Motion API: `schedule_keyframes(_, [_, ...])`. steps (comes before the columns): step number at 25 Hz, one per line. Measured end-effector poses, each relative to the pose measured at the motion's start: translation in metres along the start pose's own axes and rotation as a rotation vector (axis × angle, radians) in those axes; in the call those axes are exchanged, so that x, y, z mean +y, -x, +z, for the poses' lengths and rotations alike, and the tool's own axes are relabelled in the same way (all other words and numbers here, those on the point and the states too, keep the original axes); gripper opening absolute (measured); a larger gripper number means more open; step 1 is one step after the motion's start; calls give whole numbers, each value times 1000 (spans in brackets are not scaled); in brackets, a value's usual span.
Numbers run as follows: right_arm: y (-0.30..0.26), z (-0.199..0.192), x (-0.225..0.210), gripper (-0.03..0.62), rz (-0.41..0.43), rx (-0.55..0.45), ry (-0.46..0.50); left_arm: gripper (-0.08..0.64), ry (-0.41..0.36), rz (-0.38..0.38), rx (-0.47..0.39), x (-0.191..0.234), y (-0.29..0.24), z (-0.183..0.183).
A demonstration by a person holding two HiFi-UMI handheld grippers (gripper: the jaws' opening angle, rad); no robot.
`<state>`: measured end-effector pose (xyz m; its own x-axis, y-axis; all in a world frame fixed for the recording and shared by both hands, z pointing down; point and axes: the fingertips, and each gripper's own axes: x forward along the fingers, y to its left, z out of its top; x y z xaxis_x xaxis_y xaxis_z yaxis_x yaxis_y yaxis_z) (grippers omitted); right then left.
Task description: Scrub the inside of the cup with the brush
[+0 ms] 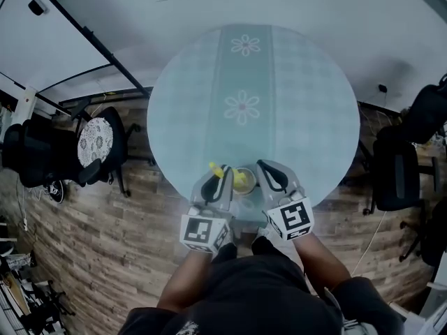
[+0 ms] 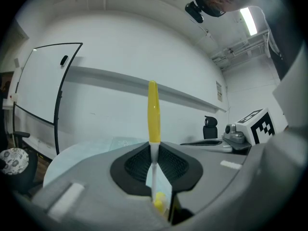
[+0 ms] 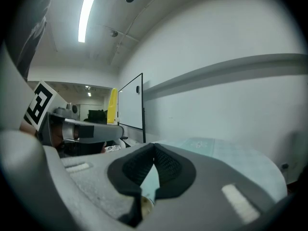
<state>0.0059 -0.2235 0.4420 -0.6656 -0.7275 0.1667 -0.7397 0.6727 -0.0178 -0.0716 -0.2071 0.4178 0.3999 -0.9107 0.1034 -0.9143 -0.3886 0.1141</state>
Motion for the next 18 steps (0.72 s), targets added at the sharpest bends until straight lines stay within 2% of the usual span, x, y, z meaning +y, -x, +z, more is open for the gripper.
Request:
schedule_keyframes(10, [24, 62, 24, 2, -28, -86, 72, 38, -42, -34, -81, -9, 29, 52])
schedule_keyframes(18, [43, 99, 48, 2, -42, -141, 124, 38, -65, -59, -128, -18, 52, 78])
